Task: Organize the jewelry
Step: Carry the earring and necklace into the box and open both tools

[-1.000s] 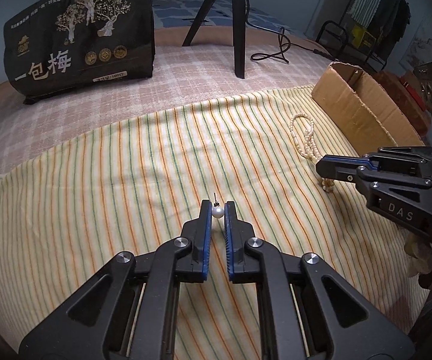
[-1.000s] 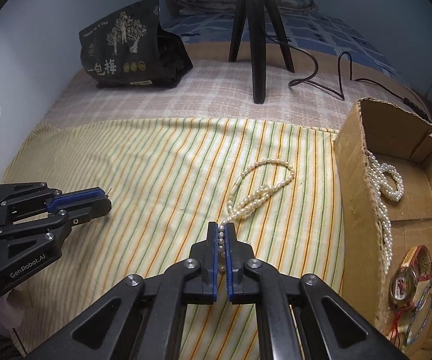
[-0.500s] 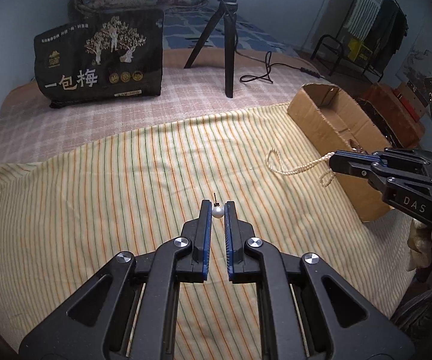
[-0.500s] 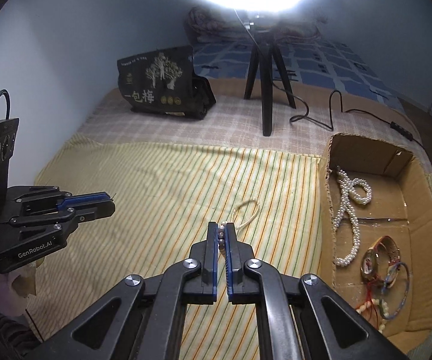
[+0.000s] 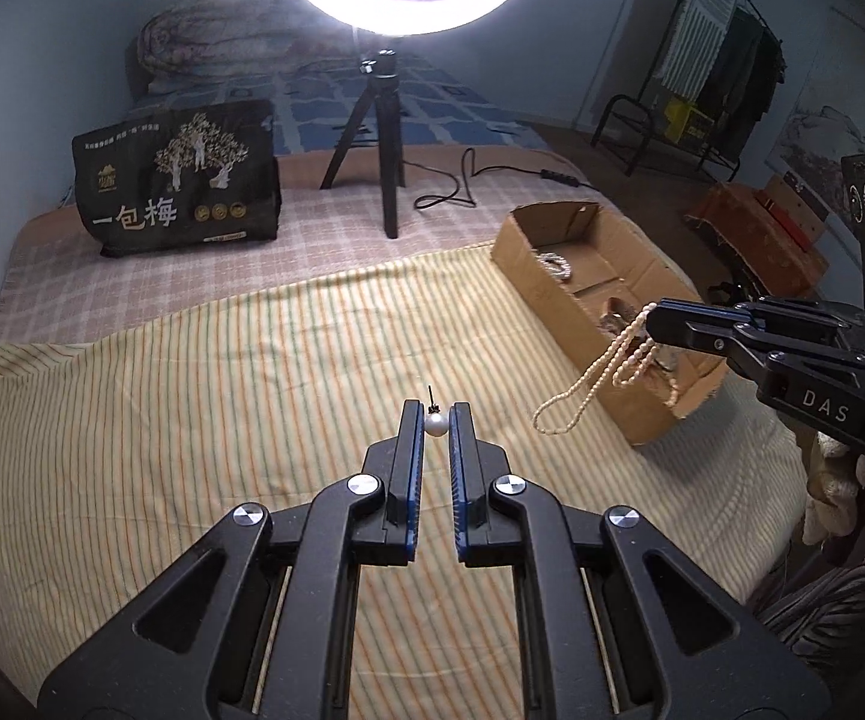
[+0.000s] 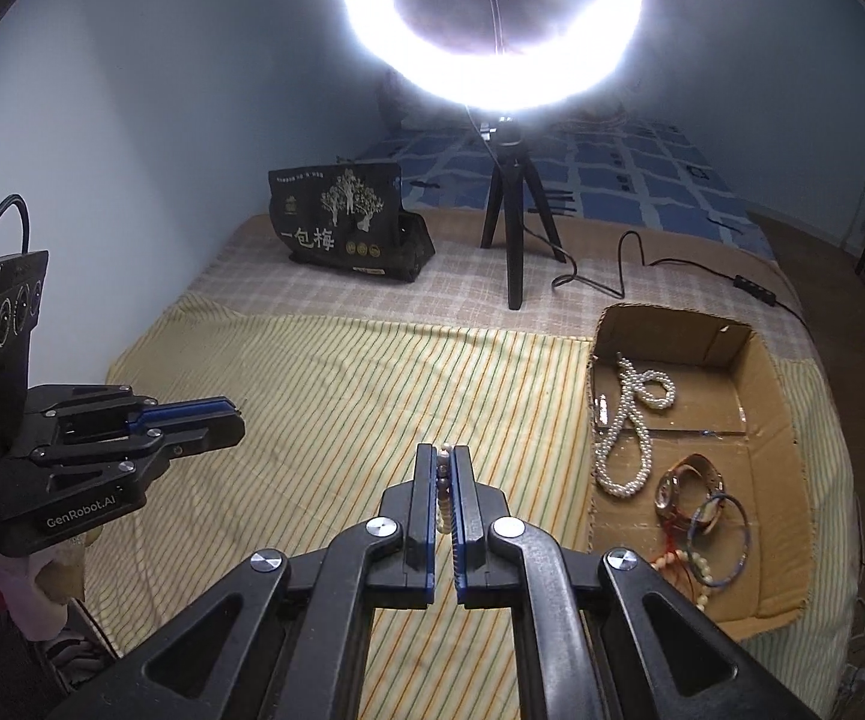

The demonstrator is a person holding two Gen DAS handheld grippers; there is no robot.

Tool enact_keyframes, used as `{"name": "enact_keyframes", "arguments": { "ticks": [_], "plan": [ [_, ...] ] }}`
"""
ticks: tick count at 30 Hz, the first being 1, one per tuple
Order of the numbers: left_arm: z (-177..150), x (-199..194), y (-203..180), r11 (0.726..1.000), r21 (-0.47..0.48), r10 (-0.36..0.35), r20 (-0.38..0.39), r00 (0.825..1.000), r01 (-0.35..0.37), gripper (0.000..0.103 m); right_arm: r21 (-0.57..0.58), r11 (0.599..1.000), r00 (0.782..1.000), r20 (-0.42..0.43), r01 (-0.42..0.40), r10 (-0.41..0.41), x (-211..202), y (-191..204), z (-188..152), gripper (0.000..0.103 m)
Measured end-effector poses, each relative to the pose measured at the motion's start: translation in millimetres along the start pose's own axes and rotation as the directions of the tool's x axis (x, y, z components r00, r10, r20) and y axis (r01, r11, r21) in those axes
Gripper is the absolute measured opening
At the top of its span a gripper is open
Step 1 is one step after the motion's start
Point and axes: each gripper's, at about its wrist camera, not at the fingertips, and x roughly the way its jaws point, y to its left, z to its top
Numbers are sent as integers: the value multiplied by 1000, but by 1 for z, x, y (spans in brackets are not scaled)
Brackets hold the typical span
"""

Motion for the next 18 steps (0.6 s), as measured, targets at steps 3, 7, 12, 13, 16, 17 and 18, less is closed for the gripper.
{"name": "enact_keyframes", "arguments": {
  "ticks": [3,7,12,13,16,17,18],
  "plan": [
    [-2,-9,-14,1000,19,-4,9,1000,4,6,-2,1000,1000,12,3,-3,-17,-2,-5,1],
    [-2,-19,-33,999,40,-10,25,1000,9,6,5,1000,999,32,7,-7,-37,-7,-11,1],
    [2,-24,-56,998,61,-27,36,999,25,6,17,1000,998,60,17,-18,-63,-17,-17,1],
    [3,-24,-61,998,62,-31,37,999,29,6,19,1000,998,63,19,-20,-67,-19,-18,1],
    [5,-24,-74,997,72,-45,43,998,42,6,27,999,996,79,27,-29,-82,-29,-21,1],
    [6,-24,-80,996,80,-48,46,998,44,6,31,999,996,87,32,-35,-88,-33,-21,1],
    [7,-24,-85,995,90,-49,49,998,45,6,34,999,995,94,36,-39,-92,-37,-22,1]
  ]
}}
